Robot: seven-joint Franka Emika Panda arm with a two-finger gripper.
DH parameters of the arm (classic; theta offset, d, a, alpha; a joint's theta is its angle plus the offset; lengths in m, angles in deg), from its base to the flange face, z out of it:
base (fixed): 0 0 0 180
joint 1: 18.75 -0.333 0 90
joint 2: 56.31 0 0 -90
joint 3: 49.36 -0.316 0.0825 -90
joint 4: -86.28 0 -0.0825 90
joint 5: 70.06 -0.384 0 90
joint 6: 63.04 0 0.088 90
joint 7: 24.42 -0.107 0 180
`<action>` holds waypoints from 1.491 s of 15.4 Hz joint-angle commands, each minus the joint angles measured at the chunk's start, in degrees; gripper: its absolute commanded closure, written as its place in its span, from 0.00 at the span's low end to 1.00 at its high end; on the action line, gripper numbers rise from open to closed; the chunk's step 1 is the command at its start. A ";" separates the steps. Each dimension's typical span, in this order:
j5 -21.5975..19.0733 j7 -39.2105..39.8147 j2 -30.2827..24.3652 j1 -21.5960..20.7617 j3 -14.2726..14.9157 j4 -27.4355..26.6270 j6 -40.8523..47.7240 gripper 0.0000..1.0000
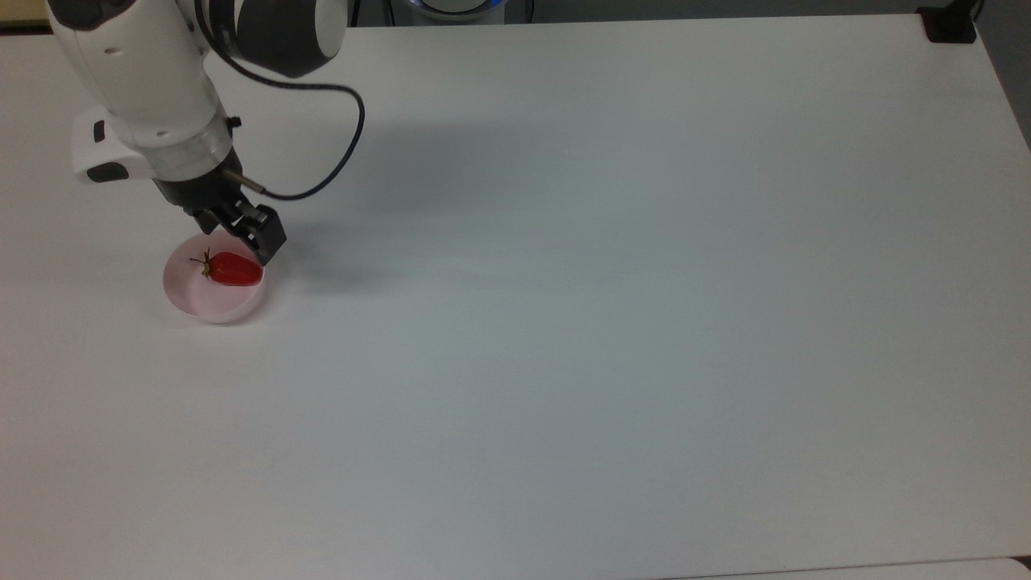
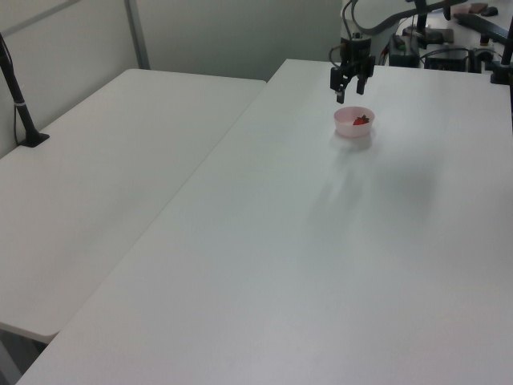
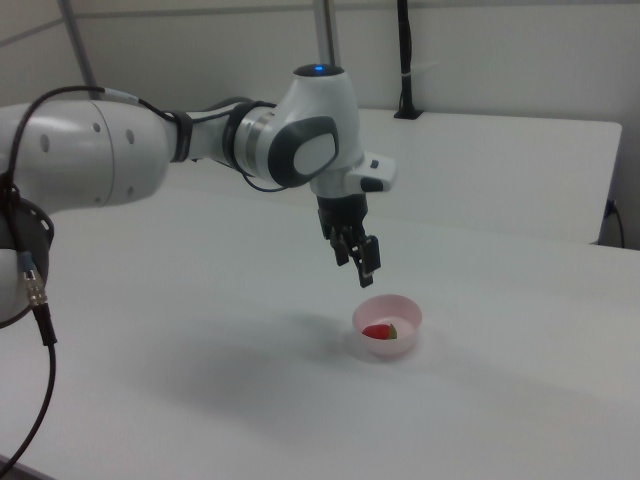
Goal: Pick up strawberry from bowl
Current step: 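Move the open gripper over the pink bowl and lower toward the strawberry, then close the gripper on the red strawberry inside the bowl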
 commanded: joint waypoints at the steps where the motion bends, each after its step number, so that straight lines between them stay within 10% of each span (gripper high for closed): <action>1: -1.29 -9.94 2.61 2.21 0.33 0.58 -0.98 0.24; 23: 1.70 -18.39 8.24 3.45 0.06 -1.09 -5.37 0.29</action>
